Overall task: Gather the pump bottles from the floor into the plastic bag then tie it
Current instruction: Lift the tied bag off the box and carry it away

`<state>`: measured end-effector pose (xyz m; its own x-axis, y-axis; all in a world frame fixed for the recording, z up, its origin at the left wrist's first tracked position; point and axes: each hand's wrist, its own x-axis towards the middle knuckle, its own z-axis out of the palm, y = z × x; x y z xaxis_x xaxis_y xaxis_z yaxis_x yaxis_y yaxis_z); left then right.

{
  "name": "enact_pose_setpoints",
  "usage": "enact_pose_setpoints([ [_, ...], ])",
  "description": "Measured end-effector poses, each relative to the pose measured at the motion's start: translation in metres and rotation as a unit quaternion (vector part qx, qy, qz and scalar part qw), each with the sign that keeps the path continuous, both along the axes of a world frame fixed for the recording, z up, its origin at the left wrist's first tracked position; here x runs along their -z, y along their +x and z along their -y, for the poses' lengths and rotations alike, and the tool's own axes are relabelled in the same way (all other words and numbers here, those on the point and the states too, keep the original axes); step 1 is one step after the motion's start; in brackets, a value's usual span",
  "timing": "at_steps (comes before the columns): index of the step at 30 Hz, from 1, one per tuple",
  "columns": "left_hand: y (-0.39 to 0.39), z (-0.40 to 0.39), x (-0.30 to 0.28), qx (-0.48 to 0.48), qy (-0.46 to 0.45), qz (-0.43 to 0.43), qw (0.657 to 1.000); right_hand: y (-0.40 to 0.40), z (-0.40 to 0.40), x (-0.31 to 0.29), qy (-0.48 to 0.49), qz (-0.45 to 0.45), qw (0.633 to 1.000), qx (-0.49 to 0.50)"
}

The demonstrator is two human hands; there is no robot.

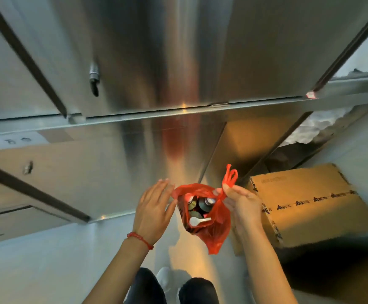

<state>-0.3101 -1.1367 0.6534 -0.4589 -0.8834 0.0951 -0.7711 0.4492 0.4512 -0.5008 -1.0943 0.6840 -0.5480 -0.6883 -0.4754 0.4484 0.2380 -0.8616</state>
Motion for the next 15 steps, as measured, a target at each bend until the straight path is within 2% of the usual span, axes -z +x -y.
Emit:
enact_pose_setpoints([
  [6,0.055,-0.048,-0.005,-0.151,0.016,0.000,0.988,0.058,0.002,0.004,-0.002,0.008,0.988,-0.154],
  [15,0.145,-0.129,-0.002,-0.339,0.026,-0.016,0.940,0.158,-0.009,0.008,0.019,-0.004,0.945,-0.326],
])
